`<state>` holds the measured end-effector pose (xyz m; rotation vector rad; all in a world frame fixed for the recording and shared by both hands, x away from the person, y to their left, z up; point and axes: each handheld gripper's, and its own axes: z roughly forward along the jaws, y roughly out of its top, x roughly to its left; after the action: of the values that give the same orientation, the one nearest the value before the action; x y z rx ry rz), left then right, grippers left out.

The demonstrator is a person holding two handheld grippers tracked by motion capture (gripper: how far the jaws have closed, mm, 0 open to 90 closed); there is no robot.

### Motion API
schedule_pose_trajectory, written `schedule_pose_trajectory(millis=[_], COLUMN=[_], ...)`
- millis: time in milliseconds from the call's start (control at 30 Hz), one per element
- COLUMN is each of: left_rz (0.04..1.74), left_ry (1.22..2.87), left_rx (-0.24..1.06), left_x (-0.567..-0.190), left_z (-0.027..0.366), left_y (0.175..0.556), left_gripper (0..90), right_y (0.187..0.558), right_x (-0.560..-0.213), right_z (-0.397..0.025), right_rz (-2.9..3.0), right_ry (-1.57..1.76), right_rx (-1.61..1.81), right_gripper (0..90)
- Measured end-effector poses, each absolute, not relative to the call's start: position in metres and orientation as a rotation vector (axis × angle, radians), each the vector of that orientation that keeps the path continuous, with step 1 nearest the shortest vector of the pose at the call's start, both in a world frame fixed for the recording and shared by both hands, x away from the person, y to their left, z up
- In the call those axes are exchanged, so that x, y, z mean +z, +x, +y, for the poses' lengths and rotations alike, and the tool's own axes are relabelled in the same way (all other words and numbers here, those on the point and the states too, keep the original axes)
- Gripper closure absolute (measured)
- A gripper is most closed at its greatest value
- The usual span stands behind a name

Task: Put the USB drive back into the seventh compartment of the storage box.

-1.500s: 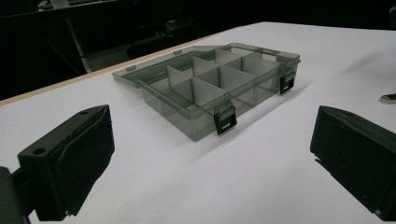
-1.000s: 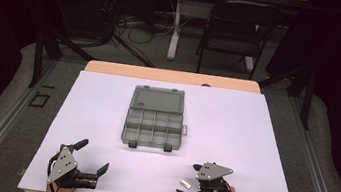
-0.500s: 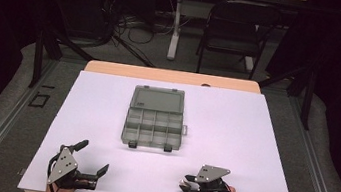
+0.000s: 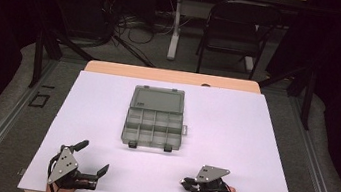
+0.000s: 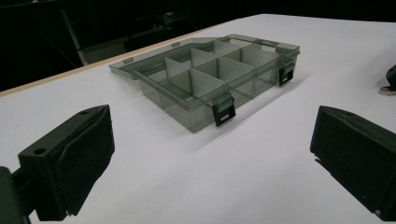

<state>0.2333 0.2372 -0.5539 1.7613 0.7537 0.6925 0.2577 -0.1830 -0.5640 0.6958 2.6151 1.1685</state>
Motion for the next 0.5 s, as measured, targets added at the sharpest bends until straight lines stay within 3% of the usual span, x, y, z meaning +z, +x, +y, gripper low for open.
schedule_pose_trajectory(millis=[500], left_rz=[0.755], left_ry=[1.76], left_rx=[0.699], left_x=[-0.5534], left_z=[0.237], left_y=[0.2328], left_gripper=[0.0], right_y=[0.2528], right_x=[-0.5564], right_z=[-0.1846], right_rz=[2.556], right_ry=[0.668], right_rx=[1.19], right_gripper=[79.4])
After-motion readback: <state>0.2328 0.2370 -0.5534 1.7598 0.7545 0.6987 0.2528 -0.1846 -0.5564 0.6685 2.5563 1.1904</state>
